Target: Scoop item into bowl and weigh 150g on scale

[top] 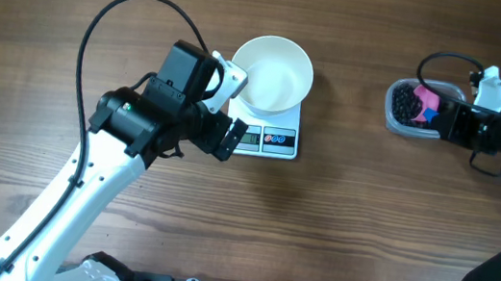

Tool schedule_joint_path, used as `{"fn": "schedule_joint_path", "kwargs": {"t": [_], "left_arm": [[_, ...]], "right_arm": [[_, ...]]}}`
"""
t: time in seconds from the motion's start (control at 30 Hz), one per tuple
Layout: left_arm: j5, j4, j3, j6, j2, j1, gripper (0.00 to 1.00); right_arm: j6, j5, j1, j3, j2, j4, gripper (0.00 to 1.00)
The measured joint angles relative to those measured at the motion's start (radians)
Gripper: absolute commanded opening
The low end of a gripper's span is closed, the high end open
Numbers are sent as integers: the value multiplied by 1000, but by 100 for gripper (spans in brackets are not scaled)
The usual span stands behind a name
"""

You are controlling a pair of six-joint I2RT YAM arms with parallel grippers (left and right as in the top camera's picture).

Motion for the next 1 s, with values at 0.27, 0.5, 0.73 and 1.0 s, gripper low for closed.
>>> {"fn": "schedule_joint_path", "kwargs": {"t": [0.27, 0.5, 0.73, 1.0], "left_arm": [[0, 0, 0, 0, 0, 0, 100], [0, 0, 0, 0, 0, 0, 100], [0, 0, 0, 0, 0, 0, 100], [0, 0, 0, 0, 0, 0, 100]], "right_arm": [[57, -128, -72, 0, 14, -11, 4], [151, -131, -76, 0, 14, -11, 4], [237, -209, -143, 0, 14, -11, 4], [285, -415, -233, 0, 14, -11, 4]]}}
